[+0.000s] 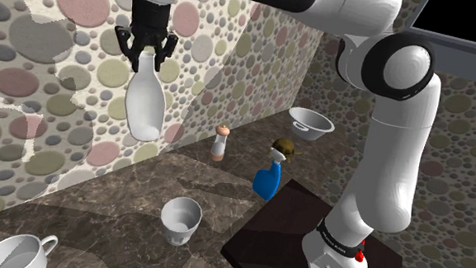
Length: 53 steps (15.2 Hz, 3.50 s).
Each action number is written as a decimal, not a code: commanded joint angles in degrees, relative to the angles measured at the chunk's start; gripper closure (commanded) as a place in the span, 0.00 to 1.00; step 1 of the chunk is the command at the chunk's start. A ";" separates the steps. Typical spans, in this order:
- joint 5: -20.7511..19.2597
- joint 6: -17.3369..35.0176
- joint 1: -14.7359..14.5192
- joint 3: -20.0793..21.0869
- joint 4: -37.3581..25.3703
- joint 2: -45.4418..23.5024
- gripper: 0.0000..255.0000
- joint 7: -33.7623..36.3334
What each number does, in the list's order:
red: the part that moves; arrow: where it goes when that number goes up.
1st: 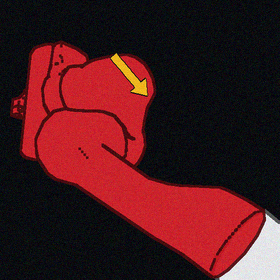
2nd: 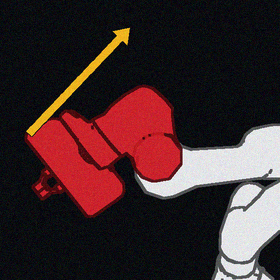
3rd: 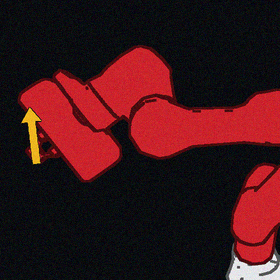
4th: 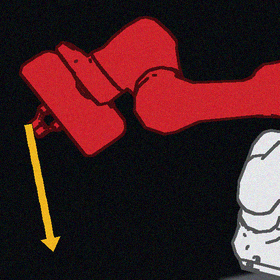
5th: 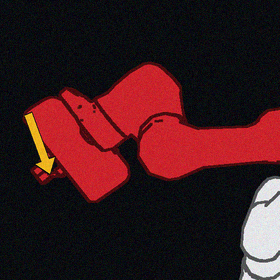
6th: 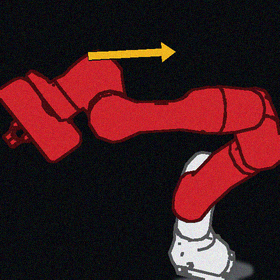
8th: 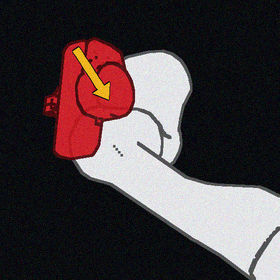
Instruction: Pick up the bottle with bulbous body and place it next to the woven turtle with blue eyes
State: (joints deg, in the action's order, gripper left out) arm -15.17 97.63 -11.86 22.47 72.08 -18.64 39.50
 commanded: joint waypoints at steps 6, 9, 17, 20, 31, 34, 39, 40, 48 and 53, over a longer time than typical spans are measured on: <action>-1.08 -7.04 -1.68 0.00 -9.81 -2.83 1.00 -0.68; -1.83 -10.48 -2.77 -0.07 -15.06 -4.67 1.00 -1.04; 5.77 -3.37 6.00 -0.88 7.53 12.66 1.00 -6.56; 9.01 -1.10 8.48 -2.68 16.05 19.86 1.00 -10.29; 14.97 1.31 12.54 -12.13 37.65 40.61 1.00 -24.39; 15.14 0.97 13.26 -15.01 41.73 45.14 1.00 -28.07; 14.34 -0.14 14.52 -20.01 47.14 51.76 1.00 -34.12; 14.05 -0.42 14.82 -21.03 48.01 52.95 1.00 -35.34; 10.46 -3.04 17.52 -29.53 52.69 60.64 1.00 -45.18; 7.45 -4.72 19.39 -35.19 53.52 63.65 1.00 -51.58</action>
State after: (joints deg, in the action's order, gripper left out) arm -6.92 93.07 7.06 -11.28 125.08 44.19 -10.43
